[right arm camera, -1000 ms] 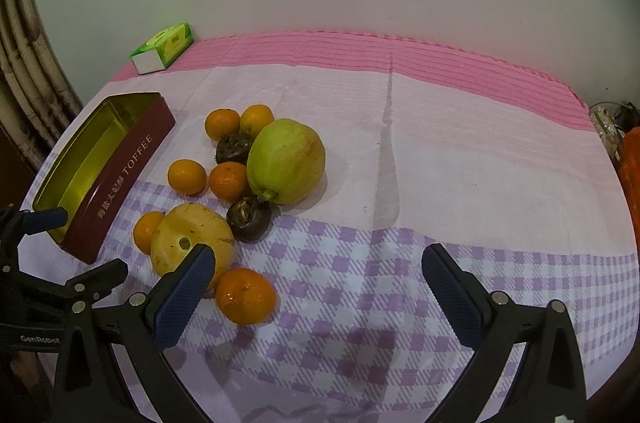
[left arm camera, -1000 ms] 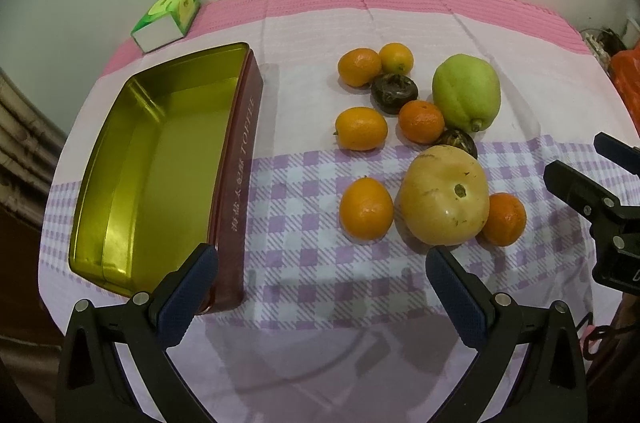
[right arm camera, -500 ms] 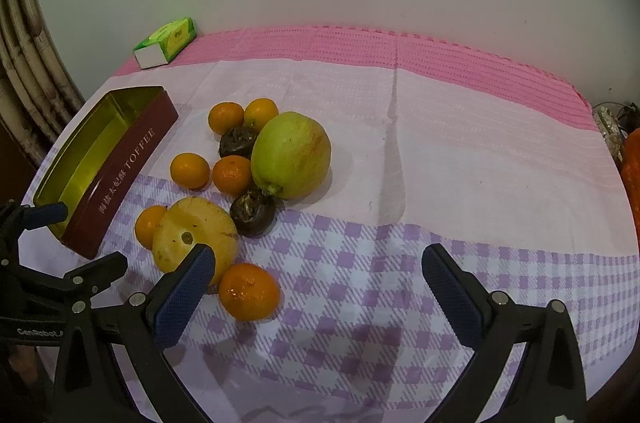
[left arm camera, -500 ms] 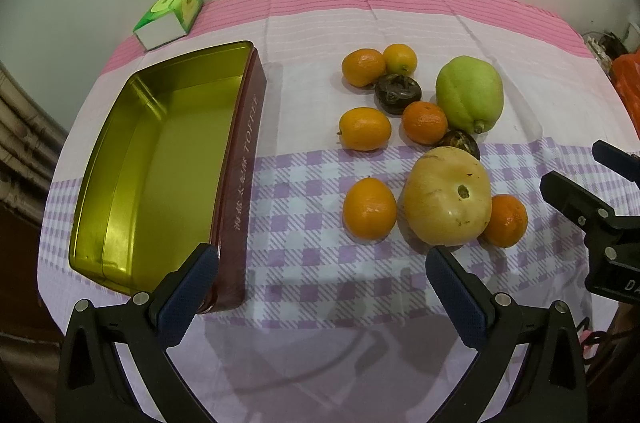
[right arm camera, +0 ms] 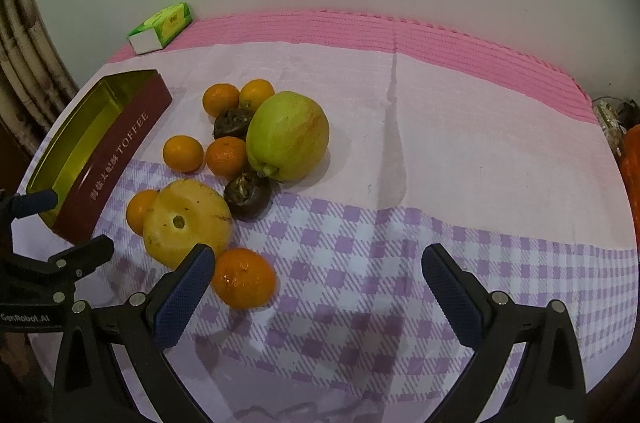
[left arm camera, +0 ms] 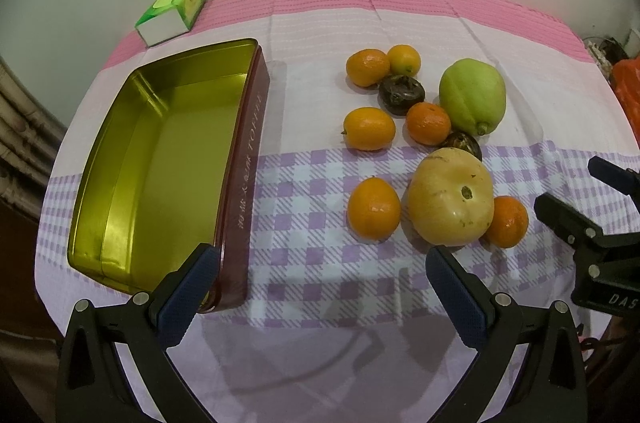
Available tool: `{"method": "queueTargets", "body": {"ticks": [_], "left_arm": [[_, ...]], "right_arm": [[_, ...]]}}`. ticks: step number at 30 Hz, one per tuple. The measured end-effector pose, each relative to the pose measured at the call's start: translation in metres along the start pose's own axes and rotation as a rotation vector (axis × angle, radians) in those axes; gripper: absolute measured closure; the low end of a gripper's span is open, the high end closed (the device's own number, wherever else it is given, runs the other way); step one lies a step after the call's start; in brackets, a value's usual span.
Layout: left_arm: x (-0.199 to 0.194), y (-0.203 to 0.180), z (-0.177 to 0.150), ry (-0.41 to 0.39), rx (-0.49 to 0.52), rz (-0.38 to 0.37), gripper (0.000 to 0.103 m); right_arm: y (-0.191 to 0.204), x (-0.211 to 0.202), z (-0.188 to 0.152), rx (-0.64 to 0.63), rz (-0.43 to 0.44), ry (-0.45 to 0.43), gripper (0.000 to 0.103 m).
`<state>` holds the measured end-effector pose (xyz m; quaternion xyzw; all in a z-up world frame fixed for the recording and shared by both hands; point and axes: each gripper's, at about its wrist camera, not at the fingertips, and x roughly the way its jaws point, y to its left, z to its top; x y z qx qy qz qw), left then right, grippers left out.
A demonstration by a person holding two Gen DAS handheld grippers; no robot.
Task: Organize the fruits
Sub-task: 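Lower the right gripper onto a tangerine and close it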
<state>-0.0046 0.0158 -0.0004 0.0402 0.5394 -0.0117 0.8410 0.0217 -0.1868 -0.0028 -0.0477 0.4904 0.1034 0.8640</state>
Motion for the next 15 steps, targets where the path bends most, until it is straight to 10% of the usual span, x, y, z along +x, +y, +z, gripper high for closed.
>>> {"method": "queueTargets", "body": {"ticks": [15], "left_arm": [[0.0, 0.0, 0.001, -0.003, -0.004, -0.035, 0.0]], "right_arm": [[0.024, 0.015, -0.01, -0.093, 0.069, 0.07, 0.021]]}}
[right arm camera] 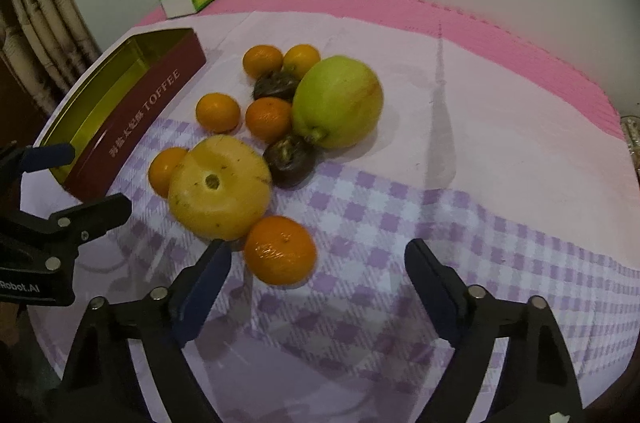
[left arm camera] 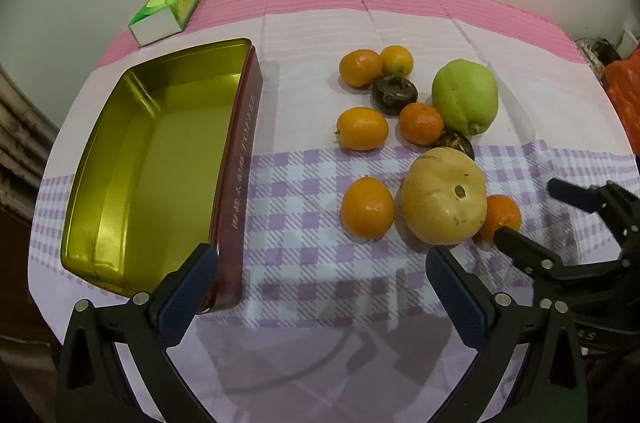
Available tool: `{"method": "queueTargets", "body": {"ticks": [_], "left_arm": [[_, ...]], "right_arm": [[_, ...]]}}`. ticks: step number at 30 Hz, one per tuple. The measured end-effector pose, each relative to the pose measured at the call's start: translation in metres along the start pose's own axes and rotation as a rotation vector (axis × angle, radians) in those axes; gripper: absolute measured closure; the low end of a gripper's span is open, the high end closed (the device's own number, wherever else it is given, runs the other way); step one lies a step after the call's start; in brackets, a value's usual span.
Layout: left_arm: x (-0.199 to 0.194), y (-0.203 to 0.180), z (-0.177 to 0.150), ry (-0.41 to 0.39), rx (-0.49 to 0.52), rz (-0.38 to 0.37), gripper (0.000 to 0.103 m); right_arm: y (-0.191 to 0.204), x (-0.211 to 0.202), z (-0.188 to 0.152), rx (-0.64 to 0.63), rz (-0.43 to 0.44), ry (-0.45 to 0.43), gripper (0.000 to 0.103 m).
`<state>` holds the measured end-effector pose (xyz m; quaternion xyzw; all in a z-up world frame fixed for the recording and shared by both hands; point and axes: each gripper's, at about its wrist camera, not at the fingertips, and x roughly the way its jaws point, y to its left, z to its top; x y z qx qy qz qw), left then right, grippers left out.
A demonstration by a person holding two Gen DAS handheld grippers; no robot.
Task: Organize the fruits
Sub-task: 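Lower the right gripper onto a tangerine and close it, then grasp the large yellow round fruit with the left gripper while the right holds the tangerine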
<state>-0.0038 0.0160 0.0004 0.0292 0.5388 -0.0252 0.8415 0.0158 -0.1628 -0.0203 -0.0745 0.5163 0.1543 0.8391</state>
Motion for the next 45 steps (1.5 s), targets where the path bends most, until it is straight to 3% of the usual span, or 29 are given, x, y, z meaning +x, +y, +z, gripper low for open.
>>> {"method": "queueTargets", "body": {"ticks": [5, 15, 21, 29, 45], "left_arm": [[0.001, 0.002, 0.001, 0.001, -0.006, -0.01, 0.0], [0.004, 0.002, 0.001, 0.009, -0.001, -0.019, 0.0], [0.005, 0.0, 0.001, 0.013, 0.011, -0.022, 0.0], [0.005, -0.006, 0.0, 0.014, 0.034, -0.027, 0.0], [0.012, -0.039, 0.018, 0.014, 0.119, -0.095, 0.0]], "right_arm": [[0.003, 0.009, -0.002, 0.0, 0.023, 0.023, 0.035], [0.01, 0.021, 0.0, 0.007, 0.043, 0.037, 0.046], [0.012, 0.028, -0.001, 0.01, 0.066, 0.054, 0.063], [0.007, 0.027, -0.001, 0.028, 0.053, 0.046, 0.064], [-0.047, 0.002, 0.0, 0.18, -0.047, -0.017, 0.064]]}}
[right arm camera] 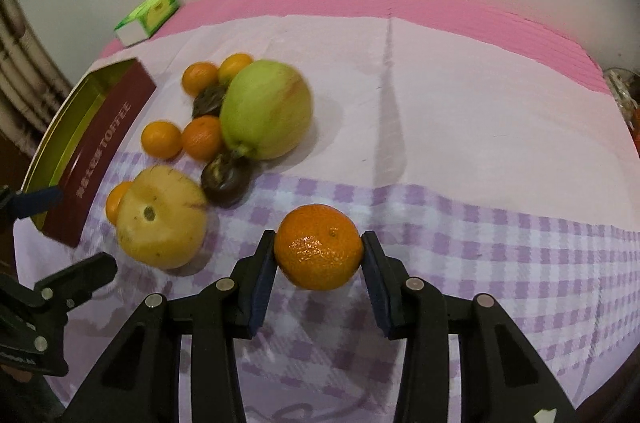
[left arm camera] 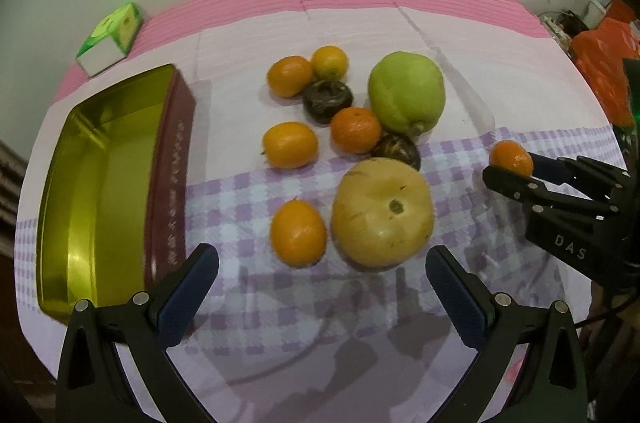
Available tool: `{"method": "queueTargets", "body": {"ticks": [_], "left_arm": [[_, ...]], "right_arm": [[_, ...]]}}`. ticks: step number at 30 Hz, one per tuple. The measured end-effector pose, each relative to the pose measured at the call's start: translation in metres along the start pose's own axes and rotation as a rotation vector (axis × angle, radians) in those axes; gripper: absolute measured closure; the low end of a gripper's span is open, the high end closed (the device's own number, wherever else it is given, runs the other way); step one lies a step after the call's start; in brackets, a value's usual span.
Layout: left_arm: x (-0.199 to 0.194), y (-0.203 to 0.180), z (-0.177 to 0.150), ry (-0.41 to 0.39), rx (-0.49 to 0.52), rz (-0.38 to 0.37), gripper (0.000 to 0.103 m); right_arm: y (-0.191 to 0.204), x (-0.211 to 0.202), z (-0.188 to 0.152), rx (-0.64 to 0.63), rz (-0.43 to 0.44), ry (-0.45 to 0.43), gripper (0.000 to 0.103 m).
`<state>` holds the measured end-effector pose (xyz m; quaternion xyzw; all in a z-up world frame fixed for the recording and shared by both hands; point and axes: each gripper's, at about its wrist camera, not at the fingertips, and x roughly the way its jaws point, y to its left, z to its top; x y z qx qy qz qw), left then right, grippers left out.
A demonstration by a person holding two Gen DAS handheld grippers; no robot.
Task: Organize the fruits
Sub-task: 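Grasp the large yellow round fruit with the left gripper while the right holds the tangerine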
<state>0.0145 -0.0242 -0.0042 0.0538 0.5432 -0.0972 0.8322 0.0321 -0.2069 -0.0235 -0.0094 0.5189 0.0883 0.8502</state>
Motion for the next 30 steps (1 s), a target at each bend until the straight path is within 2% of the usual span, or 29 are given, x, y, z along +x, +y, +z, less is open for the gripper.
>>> {"method": "queueTargets", "body": {"ticks": [11, 15, 18, 23, 30], "left_arm": [[0.019, -0.027, 0.024, 0.028, 0.063, -0.011, 0.002], [0.028, -0.028, 0.031, 0.042, 0.07, -0.004, 0.01], [0.035, -0.026, 0.032, 0.059, 0.062, -0.006, 0.01], [0.04, -0.03, 0.035, 0.052, 0.084, 0.009, 0.01], [0.04, -0.036, 0.033, 0.038, 0.111, 0.022, 0.016]], "right_arm": [[-0.017, -0.006, 0.003, 0.067, -0.022, -0.023, 0.064], [-0.017, -0.006, 0.003, 0.074, -0.022, -0.022, 0.064], [-0.018, -0.008, 0.003, 0.08, -0.02, -0.026, 0.064], [-0.02, -0.008, 0.003, 0.085, -0.017, -0.027, 0.064], [-0.02, -0.008, 0.003, 0.087, -0.015, -0.024, 0.064]]}}
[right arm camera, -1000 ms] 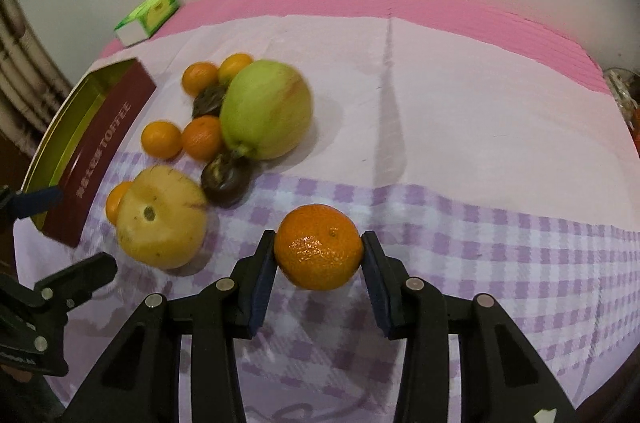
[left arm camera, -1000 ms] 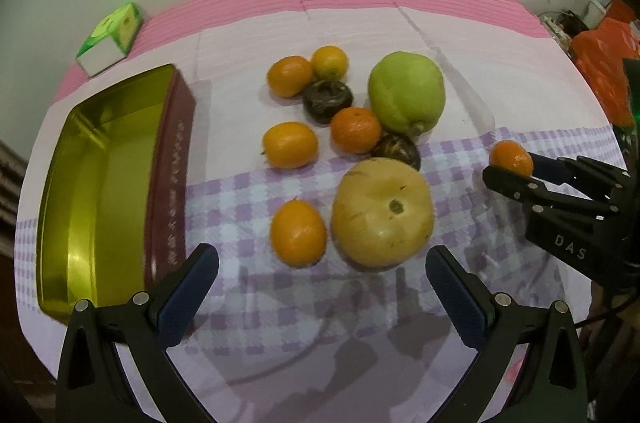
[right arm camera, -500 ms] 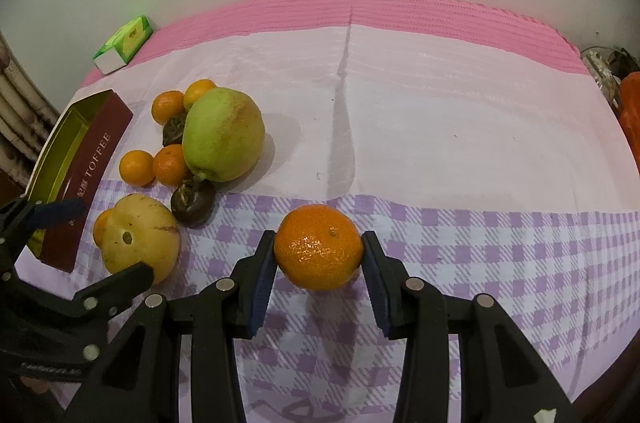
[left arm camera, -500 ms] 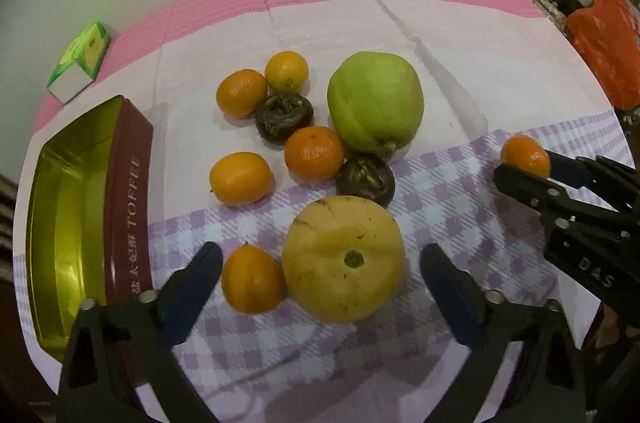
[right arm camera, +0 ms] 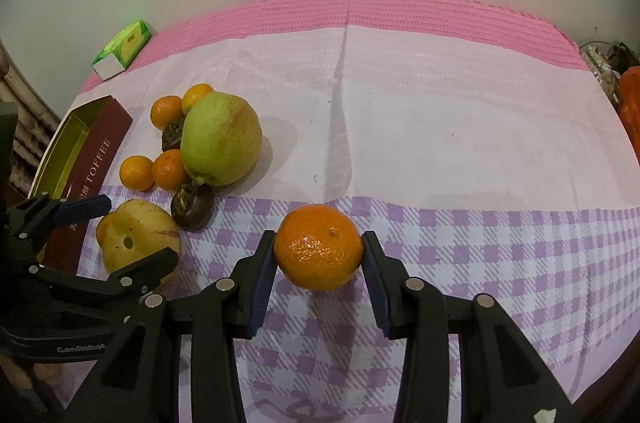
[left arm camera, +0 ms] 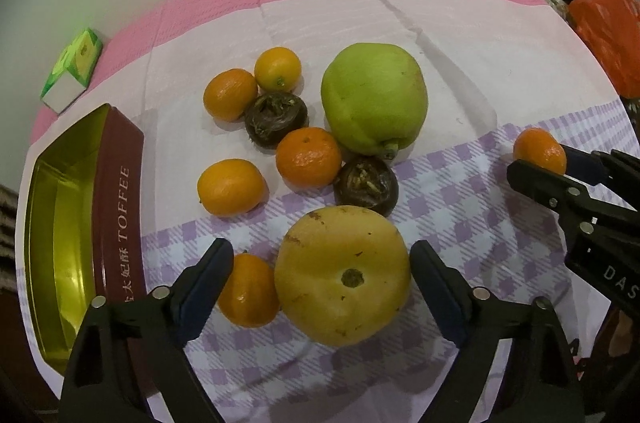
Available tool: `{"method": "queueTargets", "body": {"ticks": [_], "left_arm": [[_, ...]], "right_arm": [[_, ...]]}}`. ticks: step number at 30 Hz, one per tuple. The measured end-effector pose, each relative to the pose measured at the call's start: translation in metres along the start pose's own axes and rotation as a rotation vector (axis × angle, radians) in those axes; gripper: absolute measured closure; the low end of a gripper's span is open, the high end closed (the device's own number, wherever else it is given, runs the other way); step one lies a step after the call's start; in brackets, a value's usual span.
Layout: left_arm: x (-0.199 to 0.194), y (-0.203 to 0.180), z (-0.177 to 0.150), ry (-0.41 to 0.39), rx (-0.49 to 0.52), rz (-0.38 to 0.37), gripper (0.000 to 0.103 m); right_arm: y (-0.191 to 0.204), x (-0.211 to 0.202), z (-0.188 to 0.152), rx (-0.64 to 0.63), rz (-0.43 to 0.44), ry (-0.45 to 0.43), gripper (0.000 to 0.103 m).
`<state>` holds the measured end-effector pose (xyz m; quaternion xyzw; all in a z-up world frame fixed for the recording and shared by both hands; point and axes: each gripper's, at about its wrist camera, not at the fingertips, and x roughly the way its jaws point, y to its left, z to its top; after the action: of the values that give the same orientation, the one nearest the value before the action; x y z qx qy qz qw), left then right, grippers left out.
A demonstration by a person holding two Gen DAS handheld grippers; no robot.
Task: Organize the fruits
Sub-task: 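Grasp the large yellow round fruit with the left gripper while the right holds the tangerine, then carry the yellow fruit into the tin and open the left gripper while the right holds the tangerine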
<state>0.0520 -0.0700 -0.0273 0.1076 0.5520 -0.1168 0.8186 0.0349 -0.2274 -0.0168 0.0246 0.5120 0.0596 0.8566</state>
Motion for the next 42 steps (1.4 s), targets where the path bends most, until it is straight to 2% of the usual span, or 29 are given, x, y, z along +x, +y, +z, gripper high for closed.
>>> {"method": "queueTargets", "body": {"ticks": [8, 10, 11, 12, 19, 26, 35, 42], "left_arm": [[0.003, -0.008, 0.002, -0.001, 0.036, 0.024, 0.017], [0.005, -0.008, 0.003, -0.003, 0.041, 0.03, 0.023], [0.005, -0.008, 0.003, -0.001, 0.041, 0.012, 0.033], [0.006, -0.007, 0.003, 0.015, 0.032, -0.018, 0.036], [0.005, -0.008, 0.002, 0.011, 0.031, -0.019, 0.036], [0.001, -0.002, 0.0, 0.027, 0.002, -0.051, 0.037], [-0.026, 0.001, -0.002, -0.017, -0.011, -0.066, 0.037], [-0.053, 0.027, 0.003, -0.07, -0.063, -0.052, 0.037]], "right_arm": [[0.0, 0.0, 0.0, 0.004, 0.006, 0.001, 0.064], [-0.001, 0.0, 0.0, 0.006, 0.006, 0.001, 0.064], [-0.001, 0.001, 0.0, 0.008, 0.007, 0.001, 0.064], [-0.002, 0.001, 0.0, 0.01, 0.007, 0.0, 0.064], [-0.001, 0.0, 0.0, 0.008, 0.008, -0.004, 0.064], [-0.001, 0.0, 0.0, 0.011, 0.003, -0.008, 0.064], [0.0, 0.003, 0.0, 0.005, -0.004, -0.002, 0.064], [0.002, 0.005, -0.001, -0.005, -0.009, 0.001, 0.064]]}}
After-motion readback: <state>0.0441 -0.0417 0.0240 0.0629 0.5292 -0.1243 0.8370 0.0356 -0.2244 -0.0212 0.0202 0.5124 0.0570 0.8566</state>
